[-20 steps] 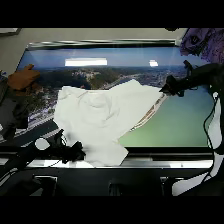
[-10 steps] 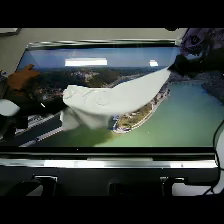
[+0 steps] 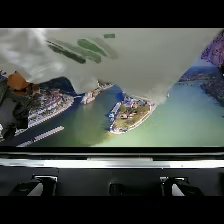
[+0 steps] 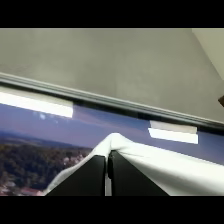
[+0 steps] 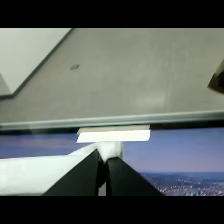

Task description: Fold the clothes and pants, and hang the long-sleeved shirts on hangers.

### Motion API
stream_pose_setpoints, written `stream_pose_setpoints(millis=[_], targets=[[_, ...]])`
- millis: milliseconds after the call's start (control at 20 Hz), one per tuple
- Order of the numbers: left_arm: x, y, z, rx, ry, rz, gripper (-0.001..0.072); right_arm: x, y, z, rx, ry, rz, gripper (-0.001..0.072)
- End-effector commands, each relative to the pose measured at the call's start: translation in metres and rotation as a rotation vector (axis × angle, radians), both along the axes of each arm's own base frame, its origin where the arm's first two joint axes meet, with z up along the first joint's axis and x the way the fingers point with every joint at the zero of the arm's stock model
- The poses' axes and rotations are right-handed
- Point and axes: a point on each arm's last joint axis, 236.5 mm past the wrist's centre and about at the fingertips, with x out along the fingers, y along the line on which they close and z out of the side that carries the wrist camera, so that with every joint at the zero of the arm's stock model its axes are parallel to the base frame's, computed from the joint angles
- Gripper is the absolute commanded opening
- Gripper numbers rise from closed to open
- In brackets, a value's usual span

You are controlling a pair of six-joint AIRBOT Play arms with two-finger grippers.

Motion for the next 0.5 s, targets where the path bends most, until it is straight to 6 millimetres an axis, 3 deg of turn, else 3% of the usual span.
stream_pose_setpoints(millis=[0,100,250,350,450], targets=[[-0.063,0.022,0.032,0.074,-0.081,0.113,0.0012,-0.086,-0.012,0.038,0.017,-0.144,-0.127,0.003],[-0.071,0.025,0.027,0.071,-0.063,0.129,0.0012,-0.091,-0.011,0.039,0.062,-0.143,-0.128,0.003],[-0.045,0.027,0.002,0.048,0.023,0.126,0.0011,-0.051,-0.018,0.008,0.132,0.005,-0.127,0.0029],[-0.003,0.025,-0.034,0.047,0.134,0.09,0.0012,0.0,-0.026,-0.042,0.147,0.206,-0.128,0.003],[0.05,0.016,-0.089,0.067,0.286,0.014,0.0011,0.058,-0.037,-0.106,0.156,0.428,-0.129,0.003]])
